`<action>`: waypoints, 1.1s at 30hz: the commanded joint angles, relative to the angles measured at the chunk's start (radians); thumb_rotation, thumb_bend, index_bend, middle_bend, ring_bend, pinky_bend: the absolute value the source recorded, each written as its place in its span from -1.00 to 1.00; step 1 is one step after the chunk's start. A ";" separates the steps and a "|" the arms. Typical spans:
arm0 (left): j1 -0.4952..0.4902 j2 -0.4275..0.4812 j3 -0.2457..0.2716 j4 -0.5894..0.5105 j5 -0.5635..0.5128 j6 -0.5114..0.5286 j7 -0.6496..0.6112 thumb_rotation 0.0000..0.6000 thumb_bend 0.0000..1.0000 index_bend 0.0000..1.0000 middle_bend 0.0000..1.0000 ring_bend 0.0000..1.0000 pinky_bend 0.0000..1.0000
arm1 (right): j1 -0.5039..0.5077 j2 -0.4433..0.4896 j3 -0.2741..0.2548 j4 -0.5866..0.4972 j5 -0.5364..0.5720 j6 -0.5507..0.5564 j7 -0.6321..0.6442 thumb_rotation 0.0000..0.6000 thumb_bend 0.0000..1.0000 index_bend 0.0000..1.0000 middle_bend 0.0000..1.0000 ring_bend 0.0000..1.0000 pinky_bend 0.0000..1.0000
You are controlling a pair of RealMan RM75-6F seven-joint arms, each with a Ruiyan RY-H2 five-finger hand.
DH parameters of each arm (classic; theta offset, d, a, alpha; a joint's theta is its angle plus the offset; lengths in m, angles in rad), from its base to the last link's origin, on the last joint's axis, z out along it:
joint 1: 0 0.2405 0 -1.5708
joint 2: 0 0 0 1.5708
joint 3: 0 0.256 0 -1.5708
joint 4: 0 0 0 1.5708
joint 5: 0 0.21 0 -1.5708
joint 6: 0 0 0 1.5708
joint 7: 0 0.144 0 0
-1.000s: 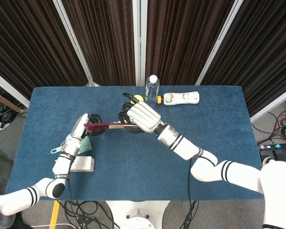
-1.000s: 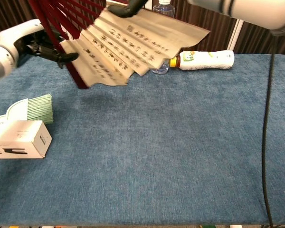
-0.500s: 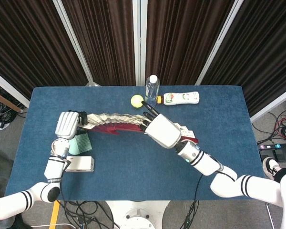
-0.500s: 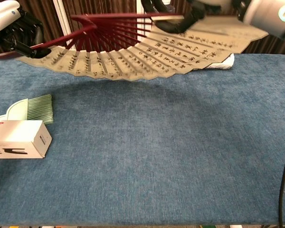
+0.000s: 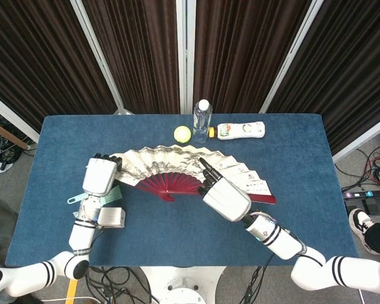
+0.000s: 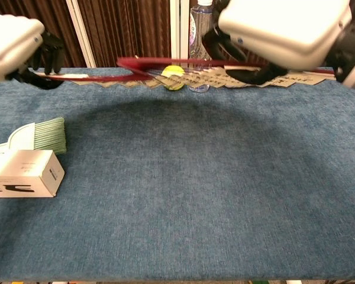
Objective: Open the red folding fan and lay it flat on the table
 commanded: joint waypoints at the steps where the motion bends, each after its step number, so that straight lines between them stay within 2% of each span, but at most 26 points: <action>1: -0.003 -0.040 0.031 0.021 0.017 -0.004 0.100 1.00 -0.30 0.09 0.13 0.14 0.05 | -0.039 -0.053 -0.032 0.088 -0.043 0.033 -0.016 1.00 0.65 0.39 0.28 -0.44 -1.00; 5: -0.005 -0.081 0.051 0.049 0.043 -0.009 0.133 1.00 -0.31 -0.03 0.07 0.10 0.01 | -0.074 -0.100 -0.052 0.171 -0.053 0.050 -0.001 1.00 0.64 0.33 0.27 -0.46 -1.00; 7: -0.012 -0.104 0.057 0.075 0.043 -0.026 0.183 1.00 -0.40 -0.18 -0.03 -0.01 -0.03 | -0.089 -0.125 -0.061 0.218 -0.052 0.044 -0.011 1.00 0.63 0.24 0.22 -0.51 -1.00; 10: -0.021 -0.125 0.055 0.072 0.025 -0.059 0.234 1.00 -0.58 -0.40 -0.24 -0.24 -0.16 | -0.106 -0.153 -0.065 0.249 -0.027 0.020 0.005 1.00 0.49 -0.06 0.03 -0.66 -1.00; 12: -0.022 -0.131 0.052 0.062 0.015 -0.072 0.259 1.00 -0.72 -0.51 -0.38 -0.40 -0.27 | -0.121 -0.166 -0.063 0.256 -0.003 0.007 0.004 1.00 0.29 -0.41 -0.19 -0.83 -1.00; 14: -0.022 -0.128 0.051 0.043 0.007 -0.087 0.266 1.00 -0.92 -0.66 -0.58 -0.62 -0.41 | -0.133 -0.169 -0.064 0.250 0.014 -0.005 0.008 1.00 -0.11 -0.81 -0.47 -0.98 -1.00; 16: -0.020 -0.113 0.051 0.006 -0.003 -0.107 0.265 1.00 -1.00 -0.77 -0.73 -0.77 -0.53 | -0.146 -0.162 -0.068 0.230 0.036 -0.022 0.009 1.00 -0.51 -0.97 -0.69 -1.00 -1.00; 17: -0.020 -0.104 0.051 -0.012 -0.006 -0.115 0.261 1.00 -1.00 -0.79 -0.77 -0.81 -0.56 | -0.151 -0.157 -0.068 0.216 0.050 -0.034 0.003 1.00 -0.75 -1.00 -0.83 -1.00 -1.00; 18: -0.021 -0.096 0.053 -0.028 -0.004 -0.122 0.259 1.00 -1.00 -0.81 -0.81 -0.85 -0.58 | -0.153 -0.150 -0.066 0.203 0.062 -0.047 -0.005 1.00 -0.90 -1.00 -0.92 -1.00 -1.00; 19: -0.023 -0.083 0.056 -0.048 -0.002 -0.135 0.255 1.00 -1.00 -0.84 -0.85 -0.89 -0.61 | -0.154 -0.140 -0.064 0.182 0.081 -0.067 -0.010 1.00 -0.97 -1.00 -0.97 -1.00 -1.00; 24: -0.035 -0.026 0.048 -0.165 -0.040 -0.211 0.231 1.00 -1.00 -0.89 -0.99 -1.00 -0.76 | -0.142 -0.089 -0.035 0.097 0.169 -0.154 -0.017 1.00 -1.00 -1.00 -1.00 -1.00 -1.00; 33: -0.090 0.054 0.008 -0.258 -0.150 -0.361 0.193 1.00 -1.00 -0.99 -1.00 -1.00 -0.97 | -0.119 0.000 0.007 -0.010 0.300 -0.257 0.026 1.00 -1.00 -1.00 -1.00 -1.00 -1.00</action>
